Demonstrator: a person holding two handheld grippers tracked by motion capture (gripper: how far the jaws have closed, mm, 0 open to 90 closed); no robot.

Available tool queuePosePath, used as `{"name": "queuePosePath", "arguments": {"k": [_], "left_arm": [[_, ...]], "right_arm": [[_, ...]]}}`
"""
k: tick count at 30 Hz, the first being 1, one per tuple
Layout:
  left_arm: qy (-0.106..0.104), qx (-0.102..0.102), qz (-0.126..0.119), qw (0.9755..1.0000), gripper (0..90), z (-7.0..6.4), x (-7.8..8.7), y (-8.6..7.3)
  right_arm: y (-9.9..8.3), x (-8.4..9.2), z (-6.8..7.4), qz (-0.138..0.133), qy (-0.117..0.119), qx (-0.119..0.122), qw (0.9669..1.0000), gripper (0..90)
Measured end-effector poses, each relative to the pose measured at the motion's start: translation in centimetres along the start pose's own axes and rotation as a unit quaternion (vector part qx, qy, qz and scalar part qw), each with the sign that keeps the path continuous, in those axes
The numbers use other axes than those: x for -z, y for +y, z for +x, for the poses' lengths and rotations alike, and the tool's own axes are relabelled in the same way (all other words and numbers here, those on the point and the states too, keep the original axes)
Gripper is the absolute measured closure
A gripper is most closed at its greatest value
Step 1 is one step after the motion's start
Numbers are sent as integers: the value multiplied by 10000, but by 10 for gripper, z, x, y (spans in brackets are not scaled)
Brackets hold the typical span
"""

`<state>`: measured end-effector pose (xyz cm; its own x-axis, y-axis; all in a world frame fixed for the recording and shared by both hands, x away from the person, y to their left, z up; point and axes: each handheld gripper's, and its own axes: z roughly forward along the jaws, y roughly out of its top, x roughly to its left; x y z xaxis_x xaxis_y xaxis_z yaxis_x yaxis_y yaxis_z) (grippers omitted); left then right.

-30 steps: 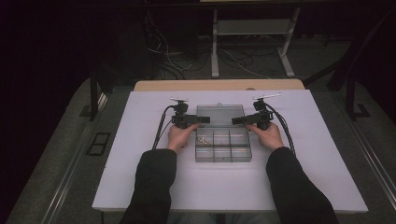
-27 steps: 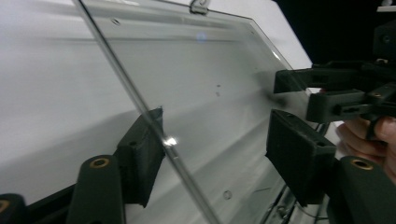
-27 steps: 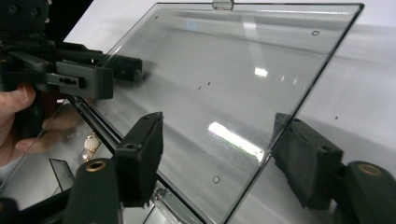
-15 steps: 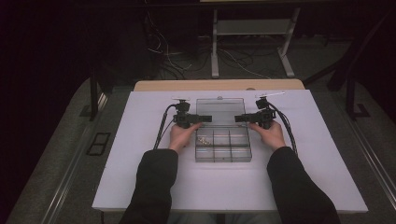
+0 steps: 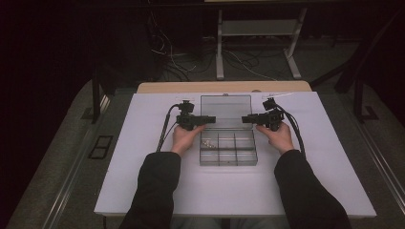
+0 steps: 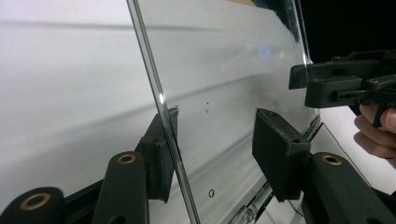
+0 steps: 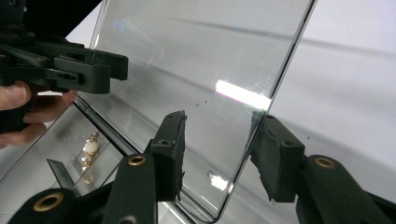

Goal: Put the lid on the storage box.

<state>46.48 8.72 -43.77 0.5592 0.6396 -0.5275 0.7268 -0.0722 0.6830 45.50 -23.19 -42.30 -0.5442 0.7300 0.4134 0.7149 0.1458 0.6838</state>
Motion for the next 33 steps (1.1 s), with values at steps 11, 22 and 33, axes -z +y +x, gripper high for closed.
{"name": "queuePosePath", "arguments": {"k": [11, 22, 33], "left_arm": [[112, -404, 3, 9991, 554, -9, 8, 3], [157, -730, 32, 9972, 588, -14, 14, 3], [118, -689, -108, 9975, 548, -14, 15, 4]], "right_arm": [[0, 9, 6, -121, -14, 138, 9998, 593], [-5, 17, 3, -312, 106, 120, 9994, 715], [-6, 17, 4, -338, 73, 260, 9991, 724]]}}
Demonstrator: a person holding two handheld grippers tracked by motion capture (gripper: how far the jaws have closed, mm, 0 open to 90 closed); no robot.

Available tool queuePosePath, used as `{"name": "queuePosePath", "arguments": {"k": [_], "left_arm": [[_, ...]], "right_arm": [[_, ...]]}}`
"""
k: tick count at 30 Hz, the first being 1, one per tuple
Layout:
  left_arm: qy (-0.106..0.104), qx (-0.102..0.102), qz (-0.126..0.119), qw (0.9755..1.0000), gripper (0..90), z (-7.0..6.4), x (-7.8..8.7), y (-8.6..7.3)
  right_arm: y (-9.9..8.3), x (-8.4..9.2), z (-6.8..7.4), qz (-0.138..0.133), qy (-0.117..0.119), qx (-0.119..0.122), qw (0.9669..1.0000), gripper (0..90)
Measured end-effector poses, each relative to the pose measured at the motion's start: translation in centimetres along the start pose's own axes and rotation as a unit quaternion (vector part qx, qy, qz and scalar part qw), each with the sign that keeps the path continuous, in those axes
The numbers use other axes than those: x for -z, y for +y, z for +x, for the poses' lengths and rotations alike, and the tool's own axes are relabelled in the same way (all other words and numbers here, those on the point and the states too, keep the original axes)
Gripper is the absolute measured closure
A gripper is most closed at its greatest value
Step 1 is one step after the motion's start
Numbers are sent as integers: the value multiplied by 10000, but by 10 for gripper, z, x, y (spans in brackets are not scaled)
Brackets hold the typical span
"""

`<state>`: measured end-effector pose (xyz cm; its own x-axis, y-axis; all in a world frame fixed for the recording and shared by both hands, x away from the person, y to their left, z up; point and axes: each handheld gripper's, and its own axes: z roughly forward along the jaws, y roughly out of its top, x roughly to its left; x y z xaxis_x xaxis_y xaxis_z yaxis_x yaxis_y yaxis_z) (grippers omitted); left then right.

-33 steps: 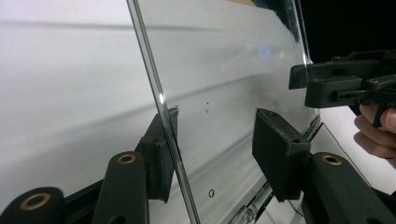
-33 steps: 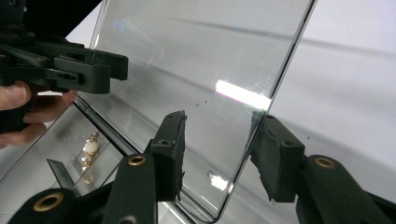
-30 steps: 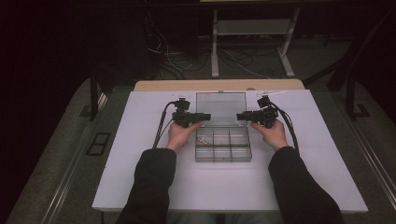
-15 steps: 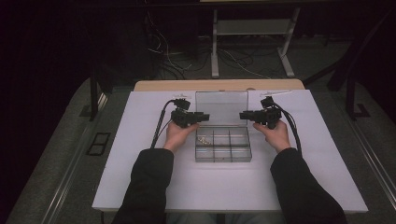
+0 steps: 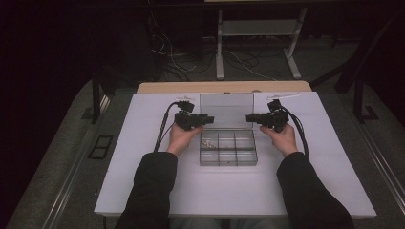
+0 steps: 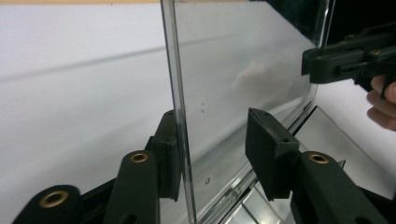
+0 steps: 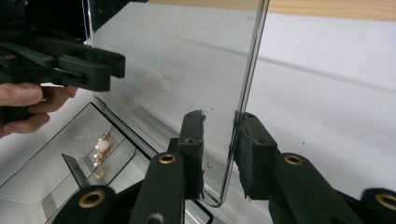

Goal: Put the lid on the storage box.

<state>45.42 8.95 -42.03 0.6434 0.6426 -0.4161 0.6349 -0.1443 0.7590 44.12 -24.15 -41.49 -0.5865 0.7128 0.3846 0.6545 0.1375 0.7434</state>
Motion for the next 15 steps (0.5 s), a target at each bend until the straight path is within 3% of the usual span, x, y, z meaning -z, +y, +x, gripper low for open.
{"name": "queuePosePath", "arguments": {"k": [3, 9, 15], "left_arm": [[-38, 130, -238, 9996, 529, 1, 4, 5], [66, 123, -665, 9977, 553, 0, 15, 17], [225, -26, -657, 9976, 652, 0, 18, 19]], "right_arm": [[0, 0, 0, -5, -3, 5, 10000, 724], [0, 0, 0, 26, -10, 6, 10000, 725], [1, 2, 1, 8, 11, 5, 10000, 724]]}}
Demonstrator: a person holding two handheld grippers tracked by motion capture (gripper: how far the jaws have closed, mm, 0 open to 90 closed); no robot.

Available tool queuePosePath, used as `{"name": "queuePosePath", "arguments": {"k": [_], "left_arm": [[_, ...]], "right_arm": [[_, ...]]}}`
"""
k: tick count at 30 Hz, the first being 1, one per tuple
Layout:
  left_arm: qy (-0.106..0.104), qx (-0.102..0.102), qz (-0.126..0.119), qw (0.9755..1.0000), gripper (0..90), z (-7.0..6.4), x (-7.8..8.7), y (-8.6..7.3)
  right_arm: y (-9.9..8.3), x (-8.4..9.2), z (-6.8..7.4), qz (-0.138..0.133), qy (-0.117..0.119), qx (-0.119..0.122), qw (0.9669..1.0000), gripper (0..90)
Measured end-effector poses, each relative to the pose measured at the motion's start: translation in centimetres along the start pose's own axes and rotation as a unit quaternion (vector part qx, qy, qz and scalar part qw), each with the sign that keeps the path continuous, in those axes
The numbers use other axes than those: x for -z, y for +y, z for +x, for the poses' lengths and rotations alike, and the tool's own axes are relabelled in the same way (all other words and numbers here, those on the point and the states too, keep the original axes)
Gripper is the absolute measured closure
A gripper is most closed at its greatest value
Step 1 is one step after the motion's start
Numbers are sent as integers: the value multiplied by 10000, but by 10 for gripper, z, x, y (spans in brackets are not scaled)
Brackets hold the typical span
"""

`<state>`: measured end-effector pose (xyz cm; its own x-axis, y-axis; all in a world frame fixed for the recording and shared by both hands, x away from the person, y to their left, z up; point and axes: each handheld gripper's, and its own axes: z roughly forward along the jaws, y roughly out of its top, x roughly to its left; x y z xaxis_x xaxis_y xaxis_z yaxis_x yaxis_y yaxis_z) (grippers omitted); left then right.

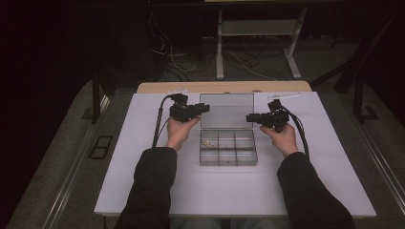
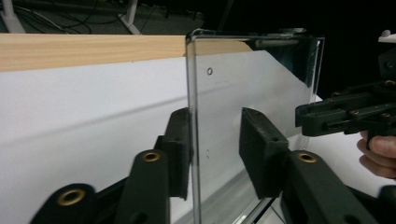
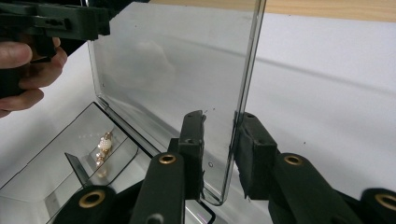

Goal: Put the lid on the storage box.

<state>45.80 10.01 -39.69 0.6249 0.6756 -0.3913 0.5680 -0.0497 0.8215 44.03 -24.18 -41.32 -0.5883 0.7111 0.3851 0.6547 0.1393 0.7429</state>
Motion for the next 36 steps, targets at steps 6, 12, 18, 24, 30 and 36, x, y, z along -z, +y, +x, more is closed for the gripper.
{"name": "queuePosePath", "arguments": {"k": [6, 12, 18, 24, 30, 36], "left_arm": [[25, -101, -36, 9999, 687, -2, 1, 0], [-9, -146, -87, 9999, 693, -2, 1, 0], [-22, -187, -105, 9998, 698, -5, 2, 0], [-84, -206, -156, 9996, 698, -7, 7, -2], [-176, -275, -146, 9994, 677, -11, 13, -3], [-212, -436, -74, 9988, 659, -16, 19, -3]], "right_arm": [[3, 1, 2, -23, 16, 19, 10000, 655], [14, 1, 4, -98, 8, 4, 10000, 615], [26, 3, 5, -258, 12, -13, 9997, 608], [26, 6, 6, -278, 50, 30, 9996, 655], [23, 13, 11, -329, 136, 152, 9992, 654], [17, 18, 16, -414, 210, 220, 9987, 646]]}}
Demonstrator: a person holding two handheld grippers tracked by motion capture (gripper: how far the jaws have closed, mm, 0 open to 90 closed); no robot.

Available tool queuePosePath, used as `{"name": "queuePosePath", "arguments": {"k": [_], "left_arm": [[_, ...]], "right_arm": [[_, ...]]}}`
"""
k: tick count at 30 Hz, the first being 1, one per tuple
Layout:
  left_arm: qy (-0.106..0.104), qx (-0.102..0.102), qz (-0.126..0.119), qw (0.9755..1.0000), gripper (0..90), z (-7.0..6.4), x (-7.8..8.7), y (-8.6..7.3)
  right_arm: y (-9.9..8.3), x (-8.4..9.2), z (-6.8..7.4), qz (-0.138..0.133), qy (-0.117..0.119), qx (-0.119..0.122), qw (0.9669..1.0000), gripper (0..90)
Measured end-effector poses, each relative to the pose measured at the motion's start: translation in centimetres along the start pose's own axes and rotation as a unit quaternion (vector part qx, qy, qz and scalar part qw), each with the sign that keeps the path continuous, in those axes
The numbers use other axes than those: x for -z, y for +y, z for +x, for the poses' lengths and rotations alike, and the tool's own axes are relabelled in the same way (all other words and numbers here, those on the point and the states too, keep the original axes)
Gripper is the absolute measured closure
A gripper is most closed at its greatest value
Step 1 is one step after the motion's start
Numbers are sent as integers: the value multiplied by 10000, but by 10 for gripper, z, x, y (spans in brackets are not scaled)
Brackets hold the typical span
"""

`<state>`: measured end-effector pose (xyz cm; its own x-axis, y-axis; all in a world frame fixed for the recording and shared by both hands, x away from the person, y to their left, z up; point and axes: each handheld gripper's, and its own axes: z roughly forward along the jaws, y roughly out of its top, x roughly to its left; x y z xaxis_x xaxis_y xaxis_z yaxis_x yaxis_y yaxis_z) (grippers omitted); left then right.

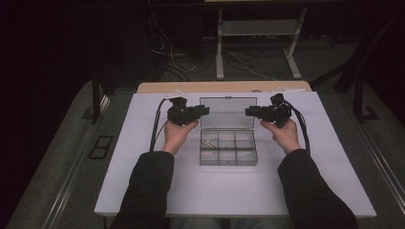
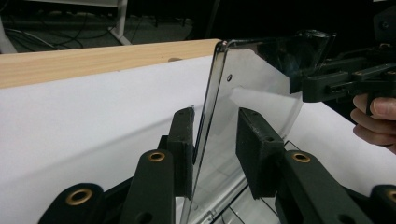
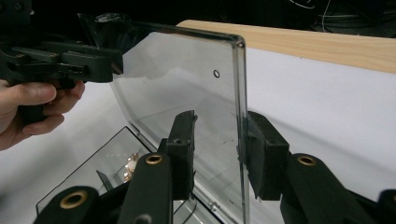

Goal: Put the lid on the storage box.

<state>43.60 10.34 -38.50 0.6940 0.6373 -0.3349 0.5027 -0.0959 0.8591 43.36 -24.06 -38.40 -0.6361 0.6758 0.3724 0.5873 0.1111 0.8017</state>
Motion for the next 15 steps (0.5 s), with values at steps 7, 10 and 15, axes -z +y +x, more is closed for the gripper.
{"name": "queuePosePath", "arguments": {"k": [7, 10, 15], "left_arm": [[-120, 163, -376, 9991, 635, -1, 10, 8], [-175, 261, -535, 9981, 658, -1, 15, 11], [-133, 213, -506, 9984, 686, -5, 17, 10]], "right_arm": [[-1, 3, 4, 20, 23, 90, 10000, 645], [-2, 4, 5, 35, -13, 112, 9999, 644], [-2, 5, 6, 32, -26, 146, 9999, 643]]}}
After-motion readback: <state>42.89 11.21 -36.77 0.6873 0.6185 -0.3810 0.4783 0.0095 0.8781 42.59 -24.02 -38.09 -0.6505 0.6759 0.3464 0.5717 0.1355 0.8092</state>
